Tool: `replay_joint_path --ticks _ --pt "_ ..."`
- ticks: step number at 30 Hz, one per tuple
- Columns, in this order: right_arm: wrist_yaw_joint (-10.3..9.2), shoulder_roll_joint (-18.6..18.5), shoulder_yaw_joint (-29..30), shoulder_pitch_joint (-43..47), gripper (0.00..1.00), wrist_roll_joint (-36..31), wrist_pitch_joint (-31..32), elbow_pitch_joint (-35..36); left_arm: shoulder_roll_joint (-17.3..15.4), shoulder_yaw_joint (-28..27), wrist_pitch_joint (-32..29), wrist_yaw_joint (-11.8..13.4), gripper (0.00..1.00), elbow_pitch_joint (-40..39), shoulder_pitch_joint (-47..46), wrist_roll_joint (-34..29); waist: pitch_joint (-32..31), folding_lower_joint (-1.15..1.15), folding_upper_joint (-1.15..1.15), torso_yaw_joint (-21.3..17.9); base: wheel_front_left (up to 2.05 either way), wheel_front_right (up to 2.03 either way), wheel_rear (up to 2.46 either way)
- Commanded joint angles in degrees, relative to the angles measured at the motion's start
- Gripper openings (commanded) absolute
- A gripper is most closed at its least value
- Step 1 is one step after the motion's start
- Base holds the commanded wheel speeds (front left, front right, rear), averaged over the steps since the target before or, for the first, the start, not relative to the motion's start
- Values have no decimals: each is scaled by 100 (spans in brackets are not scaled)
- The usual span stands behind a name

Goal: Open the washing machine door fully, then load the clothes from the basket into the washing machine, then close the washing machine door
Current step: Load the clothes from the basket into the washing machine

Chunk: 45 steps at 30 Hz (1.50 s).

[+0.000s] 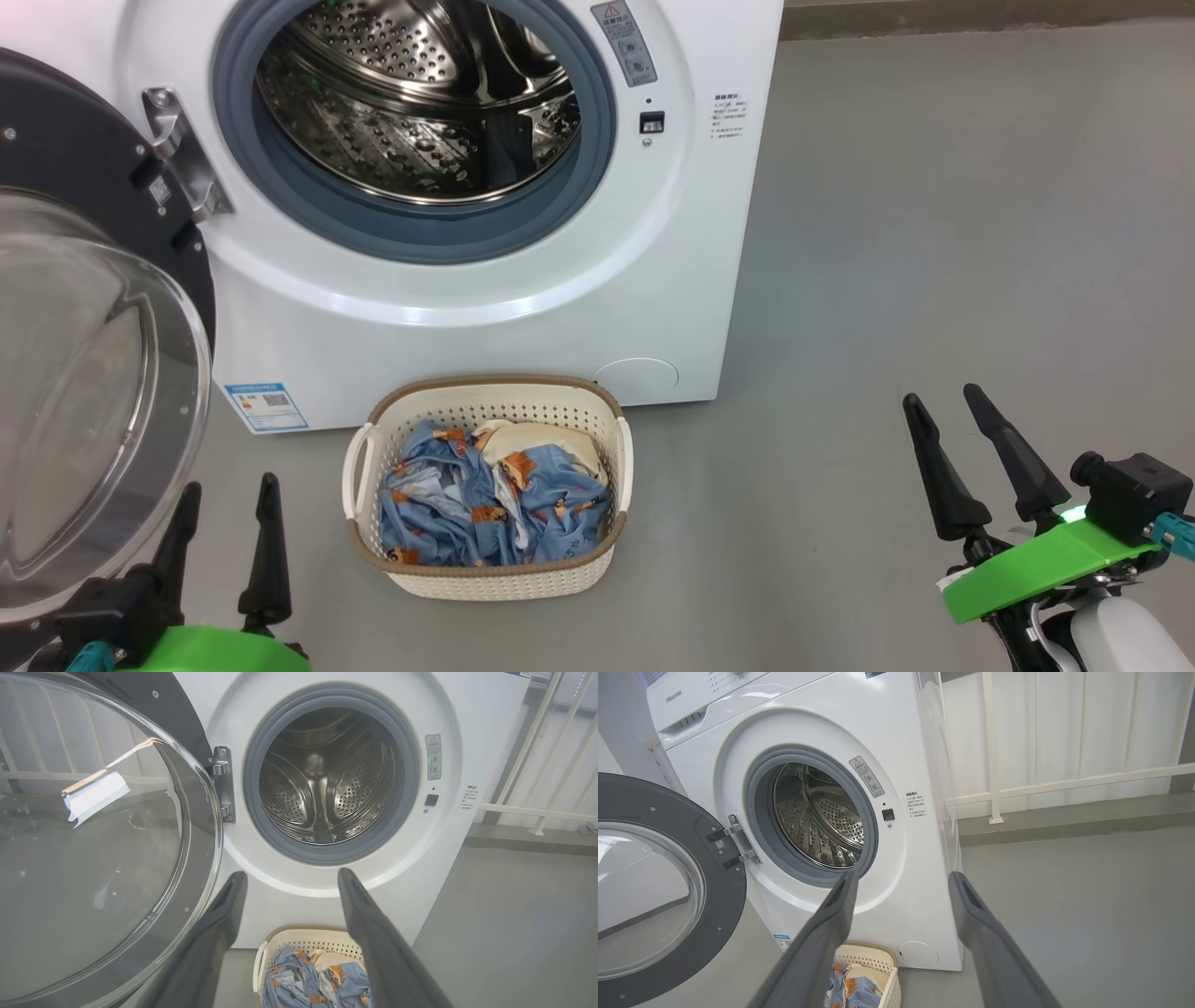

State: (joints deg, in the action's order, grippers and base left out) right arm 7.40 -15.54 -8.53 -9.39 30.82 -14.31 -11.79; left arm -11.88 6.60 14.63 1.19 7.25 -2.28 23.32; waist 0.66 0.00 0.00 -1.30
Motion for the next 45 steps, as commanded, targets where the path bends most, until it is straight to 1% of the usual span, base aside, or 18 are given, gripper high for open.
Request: replay_joint_path --ticks 1,8,30,45 --pt "9 -36 -99 -30 100 -92 -69 141 -100 -239 37 -7 100 -105 -134 -67 3 0 0 2 32 -32 0" --pt "9 -23 -92 -24 100 -95 -69 147 -88 -291 37 -24 100 -94 -165 -62 17 0 0 17 77 -77 0" --pt "9 -1 -119 -49 100 -87 -69 135 -22 -375 37 -86 100 -45 -246 -116 87 0 0 62 129 -129 0" --pt "9 -14 -187 -69 100 -82 -69 112 -23 -339 37 -101 100 18 -273 -237 93 0 0 82 17 -17 0"
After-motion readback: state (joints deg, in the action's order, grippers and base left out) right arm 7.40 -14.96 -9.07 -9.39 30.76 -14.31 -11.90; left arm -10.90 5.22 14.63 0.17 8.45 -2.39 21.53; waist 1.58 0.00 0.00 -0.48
